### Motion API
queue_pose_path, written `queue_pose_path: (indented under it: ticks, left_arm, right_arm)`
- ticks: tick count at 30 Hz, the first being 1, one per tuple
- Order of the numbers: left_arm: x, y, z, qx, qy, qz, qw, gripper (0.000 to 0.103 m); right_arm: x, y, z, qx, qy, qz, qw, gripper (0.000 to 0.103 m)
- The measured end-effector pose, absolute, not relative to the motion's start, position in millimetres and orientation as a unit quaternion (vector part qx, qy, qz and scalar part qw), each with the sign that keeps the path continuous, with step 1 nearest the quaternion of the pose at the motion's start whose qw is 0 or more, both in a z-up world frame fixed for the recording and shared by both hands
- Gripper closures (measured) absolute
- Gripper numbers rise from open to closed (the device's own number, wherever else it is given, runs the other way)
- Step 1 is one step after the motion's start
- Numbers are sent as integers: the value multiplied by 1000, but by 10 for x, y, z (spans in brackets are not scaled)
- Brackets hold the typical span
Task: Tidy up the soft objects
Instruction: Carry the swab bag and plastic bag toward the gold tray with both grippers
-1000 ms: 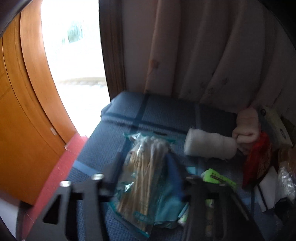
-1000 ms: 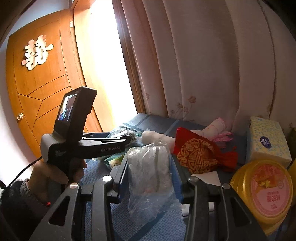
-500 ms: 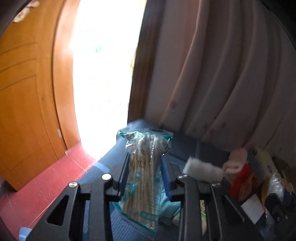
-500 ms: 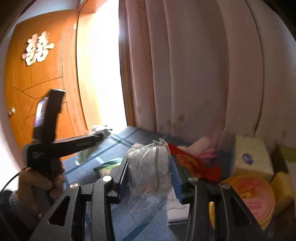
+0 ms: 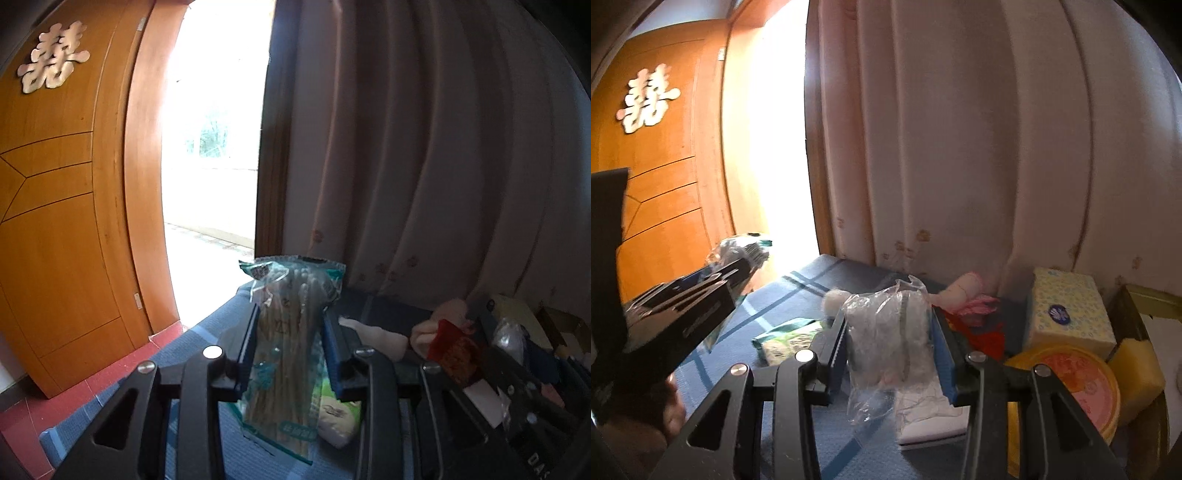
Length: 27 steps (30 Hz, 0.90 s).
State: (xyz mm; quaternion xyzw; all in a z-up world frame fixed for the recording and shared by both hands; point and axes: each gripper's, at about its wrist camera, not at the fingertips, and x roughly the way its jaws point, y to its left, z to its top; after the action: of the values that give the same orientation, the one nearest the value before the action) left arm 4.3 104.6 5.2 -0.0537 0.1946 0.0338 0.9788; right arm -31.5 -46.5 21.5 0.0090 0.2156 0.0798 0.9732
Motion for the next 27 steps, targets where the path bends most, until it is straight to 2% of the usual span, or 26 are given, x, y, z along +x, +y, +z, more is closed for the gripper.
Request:
queue_pose_path:
  ticks: [27]
  left_arm:
    - [-391, 589, 157, -8, 170, 2, 985, 71]
  right_arm:
    - [-454, -890, 238, -26, 205, 13, 978, 59]
